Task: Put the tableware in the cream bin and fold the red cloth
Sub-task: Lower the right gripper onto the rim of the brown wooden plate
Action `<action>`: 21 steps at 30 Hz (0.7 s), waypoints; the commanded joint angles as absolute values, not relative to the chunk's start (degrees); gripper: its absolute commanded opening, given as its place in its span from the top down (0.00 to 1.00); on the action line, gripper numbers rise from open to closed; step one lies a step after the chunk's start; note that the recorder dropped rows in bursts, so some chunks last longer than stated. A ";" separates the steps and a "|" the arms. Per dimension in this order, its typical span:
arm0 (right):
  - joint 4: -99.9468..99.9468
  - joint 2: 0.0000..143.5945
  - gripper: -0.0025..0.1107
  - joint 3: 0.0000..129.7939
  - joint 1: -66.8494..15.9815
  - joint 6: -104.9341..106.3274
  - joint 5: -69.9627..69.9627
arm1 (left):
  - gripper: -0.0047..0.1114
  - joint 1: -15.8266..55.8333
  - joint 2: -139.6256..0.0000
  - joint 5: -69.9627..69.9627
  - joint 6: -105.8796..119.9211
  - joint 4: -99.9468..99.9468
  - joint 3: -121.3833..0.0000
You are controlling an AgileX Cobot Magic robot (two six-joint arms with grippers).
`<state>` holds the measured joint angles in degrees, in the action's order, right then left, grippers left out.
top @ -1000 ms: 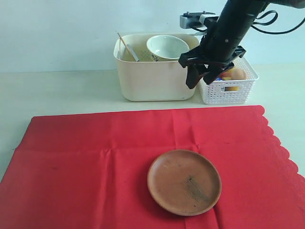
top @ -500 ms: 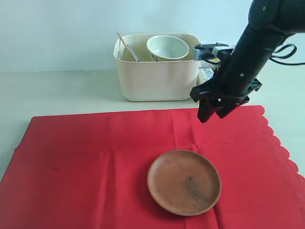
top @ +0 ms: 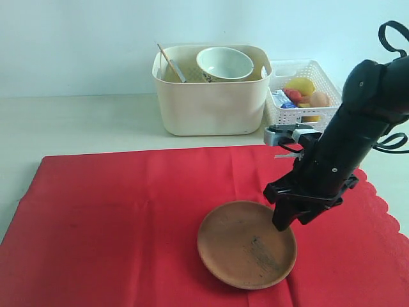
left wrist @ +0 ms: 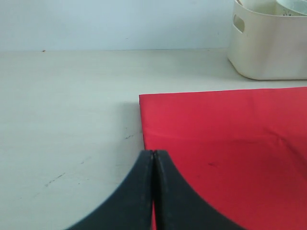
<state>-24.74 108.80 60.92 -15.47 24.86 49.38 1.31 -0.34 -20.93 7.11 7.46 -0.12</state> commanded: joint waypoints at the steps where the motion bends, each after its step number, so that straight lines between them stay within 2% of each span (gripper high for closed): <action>1: -25.52 108.11 0.54 59.24 -15.37 25.79 46.23 | 0.96 1.73 0.00 -20.38 6.97 7.70 0.00; 21: -33.94 112.36 0.54 59.24 -15.37 33.34 47.79 | 0.96 1.73 0.00 -20.38 6.97 7.70 0.00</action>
<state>-33.29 112.31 59.52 -15.47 32.32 48.11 1.31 -0.34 -20.93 7.11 7.46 -0.12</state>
